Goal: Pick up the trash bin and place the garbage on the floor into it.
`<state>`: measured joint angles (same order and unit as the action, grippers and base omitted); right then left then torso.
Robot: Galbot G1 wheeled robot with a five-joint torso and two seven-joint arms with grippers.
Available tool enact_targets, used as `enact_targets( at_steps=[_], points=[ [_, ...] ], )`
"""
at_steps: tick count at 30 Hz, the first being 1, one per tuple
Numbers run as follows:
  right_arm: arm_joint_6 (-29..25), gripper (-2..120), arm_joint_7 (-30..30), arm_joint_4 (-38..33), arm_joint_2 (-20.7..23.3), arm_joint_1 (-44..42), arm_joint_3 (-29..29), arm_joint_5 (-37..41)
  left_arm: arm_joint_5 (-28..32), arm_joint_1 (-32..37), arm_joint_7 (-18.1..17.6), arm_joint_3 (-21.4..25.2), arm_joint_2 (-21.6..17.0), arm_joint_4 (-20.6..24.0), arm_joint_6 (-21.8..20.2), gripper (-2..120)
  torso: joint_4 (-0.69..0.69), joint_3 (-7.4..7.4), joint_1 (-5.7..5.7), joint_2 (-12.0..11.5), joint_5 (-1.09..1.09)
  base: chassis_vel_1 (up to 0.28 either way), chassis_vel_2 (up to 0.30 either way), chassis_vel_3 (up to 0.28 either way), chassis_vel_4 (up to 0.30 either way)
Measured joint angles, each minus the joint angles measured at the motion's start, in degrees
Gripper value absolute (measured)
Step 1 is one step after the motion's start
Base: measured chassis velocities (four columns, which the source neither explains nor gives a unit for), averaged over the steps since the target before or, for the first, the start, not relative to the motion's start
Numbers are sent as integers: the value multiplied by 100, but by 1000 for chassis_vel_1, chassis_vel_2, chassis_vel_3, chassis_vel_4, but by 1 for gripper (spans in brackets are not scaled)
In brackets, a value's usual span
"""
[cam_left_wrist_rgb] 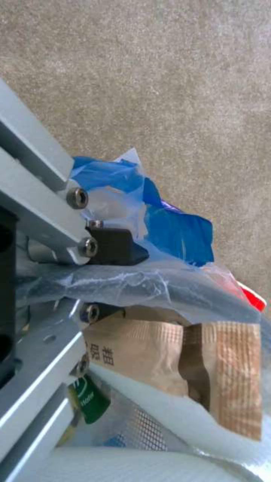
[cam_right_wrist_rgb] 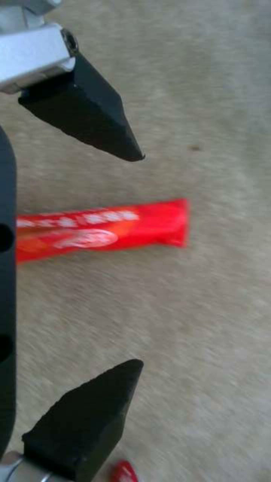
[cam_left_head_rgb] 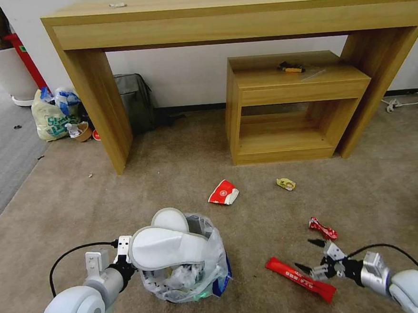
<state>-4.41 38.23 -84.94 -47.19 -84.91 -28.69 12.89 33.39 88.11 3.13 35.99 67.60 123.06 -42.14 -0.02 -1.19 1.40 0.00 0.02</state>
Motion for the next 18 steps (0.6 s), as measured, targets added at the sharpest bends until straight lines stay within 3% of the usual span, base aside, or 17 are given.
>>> enact_targets(
  at_steps=[4,18],
  points=[
    [-239,100,59,606,-132,177,245,-172,22,-14,-7,8,-31,-23,0,0,0,0,0,0,-2,0,0,0,0],
    [-254,98,52,1866,-426,832,825,-22,60,27,-10,16,-104,-14,0,0,0,0,0,0,-2,0,0,0,0]
  ],
)
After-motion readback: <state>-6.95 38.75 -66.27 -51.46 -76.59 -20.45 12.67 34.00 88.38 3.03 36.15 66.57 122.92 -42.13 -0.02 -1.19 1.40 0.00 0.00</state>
